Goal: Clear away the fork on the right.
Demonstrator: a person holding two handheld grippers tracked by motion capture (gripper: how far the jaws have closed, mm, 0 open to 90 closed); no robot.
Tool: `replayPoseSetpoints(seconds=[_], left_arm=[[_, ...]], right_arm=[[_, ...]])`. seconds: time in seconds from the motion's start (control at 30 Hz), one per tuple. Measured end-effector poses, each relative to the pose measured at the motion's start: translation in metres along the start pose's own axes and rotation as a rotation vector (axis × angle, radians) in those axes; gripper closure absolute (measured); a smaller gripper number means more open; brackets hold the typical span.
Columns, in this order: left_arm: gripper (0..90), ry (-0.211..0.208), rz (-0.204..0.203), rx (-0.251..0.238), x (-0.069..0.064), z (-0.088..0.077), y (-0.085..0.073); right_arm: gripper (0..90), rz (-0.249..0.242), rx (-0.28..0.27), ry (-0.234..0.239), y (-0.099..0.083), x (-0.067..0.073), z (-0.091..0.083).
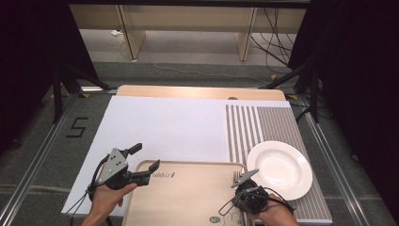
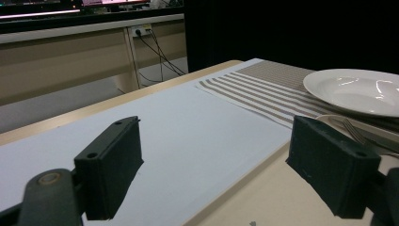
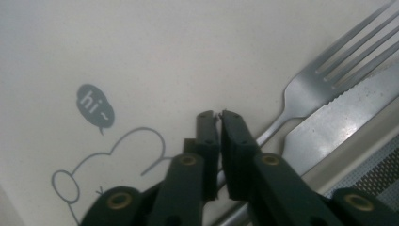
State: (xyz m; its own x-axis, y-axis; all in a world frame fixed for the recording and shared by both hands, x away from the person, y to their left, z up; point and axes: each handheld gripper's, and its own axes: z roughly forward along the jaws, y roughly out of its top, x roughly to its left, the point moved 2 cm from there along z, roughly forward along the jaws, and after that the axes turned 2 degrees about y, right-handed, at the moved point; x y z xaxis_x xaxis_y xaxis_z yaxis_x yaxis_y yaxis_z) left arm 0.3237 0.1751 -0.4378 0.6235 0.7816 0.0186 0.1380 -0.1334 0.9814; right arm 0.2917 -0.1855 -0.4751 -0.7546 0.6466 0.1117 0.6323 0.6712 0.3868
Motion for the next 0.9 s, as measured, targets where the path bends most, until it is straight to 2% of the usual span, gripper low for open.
replayPoseSetpoints(seconds=[0.13,0.27,0.37,0.4,0.5,0.57,0.67,0.77,0.9], left_arm=[[17.2,0.000,0.000,0.000,0.000,0.000,0.000],[17.0,-0.005,-0.003,-0.010,0.000,0.001,0.000],[16.7,-0.002,-0.004,0.000,0.000,0.000,0.000],[16.7,-0.002,-0.004,0.000,0.000,0.000,0.000],[16.7,-0.001,-0.003,0.001,0.000,0.000,0.000],[16.7,-0.002,-0.004,0.002,0.000,0.000,0.000],[16.7,-0.003,-0.004,0.004,0.000,0.000,0.000],[16.7,-0.003,-0.006,0.005,0.001,0.000,-0.001],[16.7,-0.003,-0.008,0.004,0.001,0.000,0.000]], right_arm=[[66.1,0.017,-0.060,0.030,0.002,-0.001,-0.007],[50.9,0.037,-0.122,0.060,0.004,-0.003,-0.013],[41.2,0.059,-0.199,0.073,0.004,-0.006,-0.019],[37.3,0.067,-0.205,0.085,0.004,-0.008,-0.023],[28.9,0.087,-0.228,0.076,0.004,-0.012,-0.028],[25.7,0.105,-0.266,0.073,0.004,-0.015,-0.032],[23.4,0.123,-0.291,0.077,0.003,-0.020,-0.038],[22.0,0.148,-0.330,0.058,0.001,-0.024,-0.044],[20.7,0.168,-0.352,0.049,-0.001,-0.028,-0.048]])
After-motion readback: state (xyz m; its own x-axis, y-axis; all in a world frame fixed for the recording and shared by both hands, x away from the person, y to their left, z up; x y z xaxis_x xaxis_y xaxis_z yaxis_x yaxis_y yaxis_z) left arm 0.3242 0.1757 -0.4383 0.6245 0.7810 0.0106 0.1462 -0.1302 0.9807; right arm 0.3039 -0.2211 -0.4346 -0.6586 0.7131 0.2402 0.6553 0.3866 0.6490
